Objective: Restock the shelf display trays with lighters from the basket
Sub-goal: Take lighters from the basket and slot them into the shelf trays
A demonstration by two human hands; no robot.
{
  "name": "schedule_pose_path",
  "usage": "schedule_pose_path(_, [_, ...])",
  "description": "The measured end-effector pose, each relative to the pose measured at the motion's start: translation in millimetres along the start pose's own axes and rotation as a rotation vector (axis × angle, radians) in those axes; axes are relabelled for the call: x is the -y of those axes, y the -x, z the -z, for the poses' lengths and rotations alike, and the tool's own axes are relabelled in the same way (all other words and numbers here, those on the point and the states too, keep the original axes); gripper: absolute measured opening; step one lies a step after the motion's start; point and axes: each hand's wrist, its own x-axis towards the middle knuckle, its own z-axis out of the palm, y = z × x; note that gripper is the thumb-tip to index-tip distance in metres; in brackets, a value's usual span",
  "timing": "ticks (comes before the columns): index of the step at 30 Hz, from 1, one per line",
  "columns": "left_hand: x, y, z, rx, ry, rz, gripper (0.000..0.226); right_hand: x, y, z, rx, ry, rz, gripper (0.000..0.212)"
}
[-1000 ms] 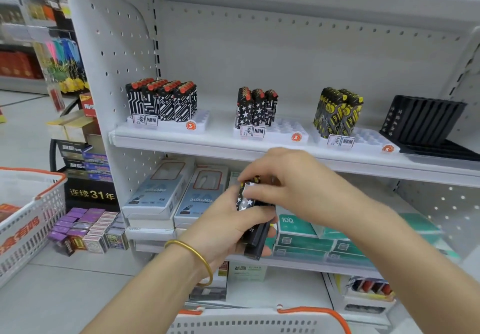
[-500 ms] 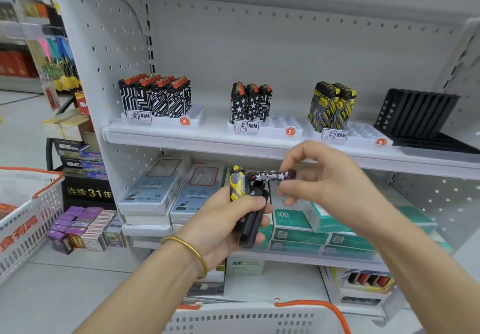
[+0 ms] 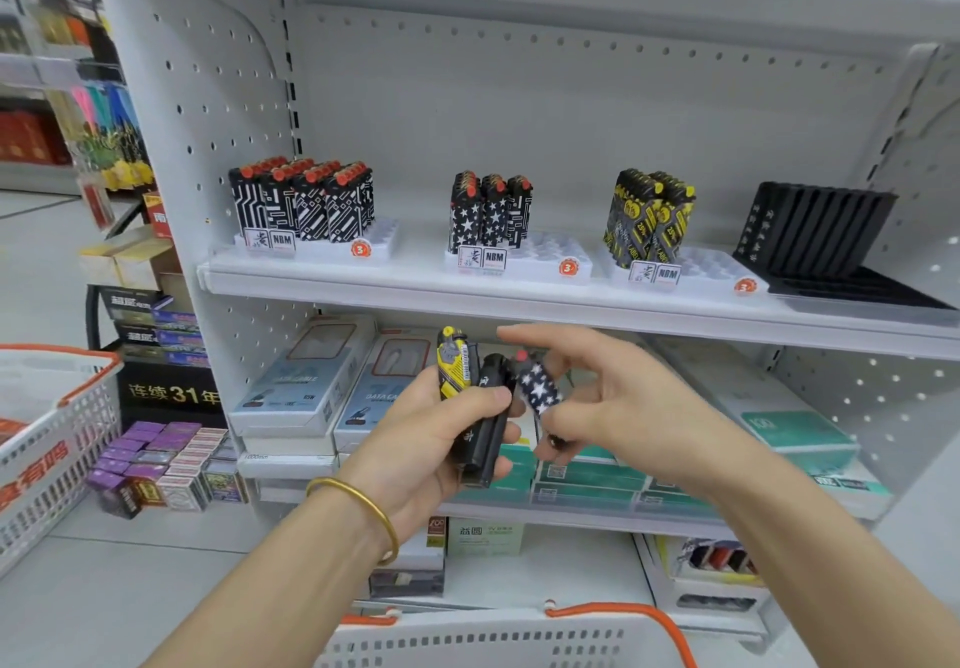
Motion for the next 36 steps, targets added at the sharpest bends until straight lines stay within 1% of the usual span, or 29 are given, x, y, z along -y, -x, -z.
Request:
schedule_pose_path(2, [-1, 0, 1, 0.015, 0.012, -0.003, 0.025, 12, -4, 6, -0.074, -0.056, 0.046, 0.056])
schedule_pose_path(4, [-3, 1, 1, 0.034, 0.032, -0.007, 0.022, 29, -13, 15, -0.190, -0.061, 0.155, 0.043])
schedule_pose_path(6, [-5, 0, 1, 0.044, 0.042, -0.010, 0.020, 45, -31, 25, -0.311, 0.075, 0.278, 0.036])
schedule_pose_path(9, [-6, -1, 0, 0.045, 0.060, -0.002, 0.019, 58, -67, 35, -0.446, 0.274, 0.352, 0.031])
schedule_pose_path(11, [-5, -2, 1, 0.044, 0.083, 0.013, 0.019, 61, -87, 37, -0.456, 0.351, 0.351, 0.027])
schedule_pose_path(13, [-4, -3, 2, 0.045, 0.095, 0.028, 0.022, 60, -100, 38, -0.425, 0.427, 0.338, 0.026])
schedule_pose_path(16, [-3, -5, 4, 0.047, 0.096, 0.045, 0.030, 57, -109, 36, -0.390, 0.533, 0.340, 0.025])
schedule_pose_path(20, [-3, -7, 5, 0.055, 0.096, 0.050, 0.043, 53, -114, 33, -0.394, 0.631, 0.342, 0.027])
schedule_pose_path(25, [-3, -6, 5, 0.076, 0.083, 0.048, 0.045, 56, -117, 32, -0.411, 0.724, 0.350, 0.028])
schedule_pose_path(30, [-4, -5, 5, 0.121, 0.070, 0.031, 0.040, 51, -113, 29, -0.419, 0.772, 0.348, 0.037])
schedule_pose_path(33, [-4, -2, 4, 0.144, 0.060, 0.017, 0.038, 50, -94, 27, -0.516, 0.763, 0.366, 0.044])
schedule_pose_path(34, [-3, -2, 4, 0.150, 0.053, 0.010, 0.038, 49, -85, 26, -0.547, 0.709, 0.386, 0.041])
schedule_pose_path(35, [-3, -1, 4, 0.156, 0.044, 0.003, 0.039, 47, -75, 24, -0.542, 0.626, 0.395, 0.034])
schedule_pose_path(36, [-3, 0, 4, 0.160, 0.034, -0.005, 0.039, 46, -65, 20, -0.495, 0.536, 0.382, 0.027])
